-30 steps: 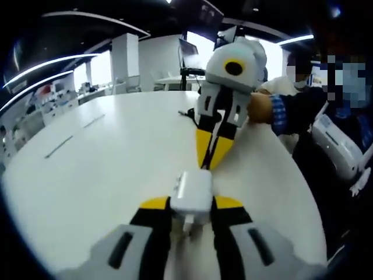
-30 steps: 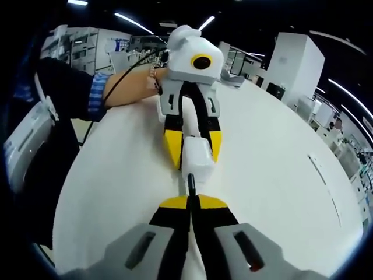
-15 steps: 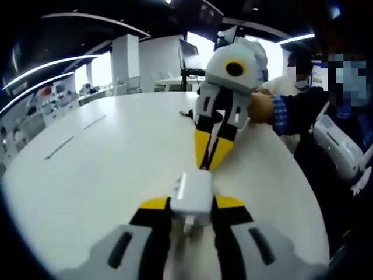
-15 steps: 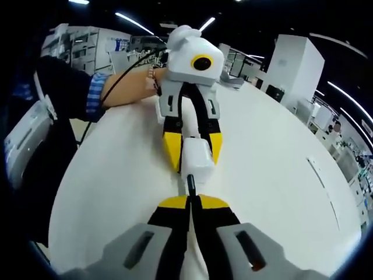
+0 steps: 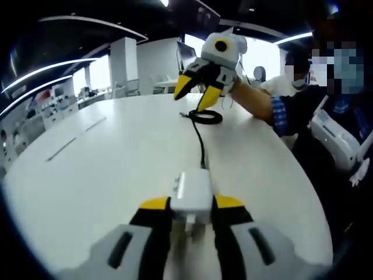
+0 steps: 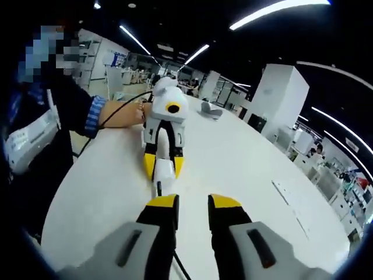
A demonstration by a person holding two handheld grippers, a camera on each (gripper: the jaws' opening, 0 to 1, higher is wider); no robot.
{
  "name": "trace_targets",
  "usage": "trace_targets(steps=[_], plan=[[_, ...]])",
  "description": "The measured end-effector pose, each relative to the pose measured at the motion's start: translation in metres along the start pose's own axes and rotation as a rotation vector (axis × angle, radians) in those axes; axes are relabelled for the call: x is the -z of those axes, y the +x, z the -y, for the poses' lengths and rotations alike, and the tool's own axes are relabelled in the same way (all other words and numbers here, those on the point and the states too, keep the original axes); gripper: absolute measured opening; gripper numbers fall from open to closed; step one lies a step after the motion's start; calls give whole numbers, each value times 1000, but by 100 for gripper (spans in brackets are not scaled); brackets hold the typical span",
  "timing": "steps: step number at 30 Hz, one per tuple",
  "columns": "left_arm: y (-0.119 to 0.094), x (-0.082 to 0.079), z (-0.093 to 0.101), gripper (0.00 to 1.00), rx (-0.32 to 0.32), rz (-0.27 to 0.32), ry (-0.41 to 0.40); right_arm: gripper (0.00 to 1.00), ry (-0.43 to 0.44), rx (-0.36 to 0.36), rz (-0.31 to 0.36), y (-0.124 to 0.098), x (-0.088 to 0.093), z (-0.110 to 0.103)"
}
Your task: Plug the desk Type‑C cable into the charger adapter.
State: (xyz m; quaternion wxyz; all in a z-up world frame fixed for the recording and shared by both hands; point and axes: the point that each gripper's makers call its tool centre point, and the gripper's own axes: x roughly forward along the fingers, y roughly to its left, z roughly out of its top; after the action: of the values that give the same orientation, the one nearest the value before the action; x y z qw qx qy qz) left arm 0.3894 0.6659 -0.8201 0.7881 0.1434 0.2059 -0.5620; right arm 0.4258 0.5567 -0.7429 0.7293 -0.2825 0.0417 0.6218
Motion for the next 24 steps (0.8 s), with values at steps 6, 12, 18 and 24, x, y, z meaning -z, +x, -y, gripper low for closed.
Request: trace_targets(steps=[6,12,18,24], plan=[[-5,4,-8,26,-17,7,-8,20,153,80,-109,-37,65,29],[-7,4,-19,27,-33,16,-21,20,196,59,-211,-68,107,25],[-8,5,-25,27,-42,29,-31,20,233,29,-276,-72,127,17],[-8,6,-28,27,-48,42,-40,17,273,-3,-314,-66,141,10]])
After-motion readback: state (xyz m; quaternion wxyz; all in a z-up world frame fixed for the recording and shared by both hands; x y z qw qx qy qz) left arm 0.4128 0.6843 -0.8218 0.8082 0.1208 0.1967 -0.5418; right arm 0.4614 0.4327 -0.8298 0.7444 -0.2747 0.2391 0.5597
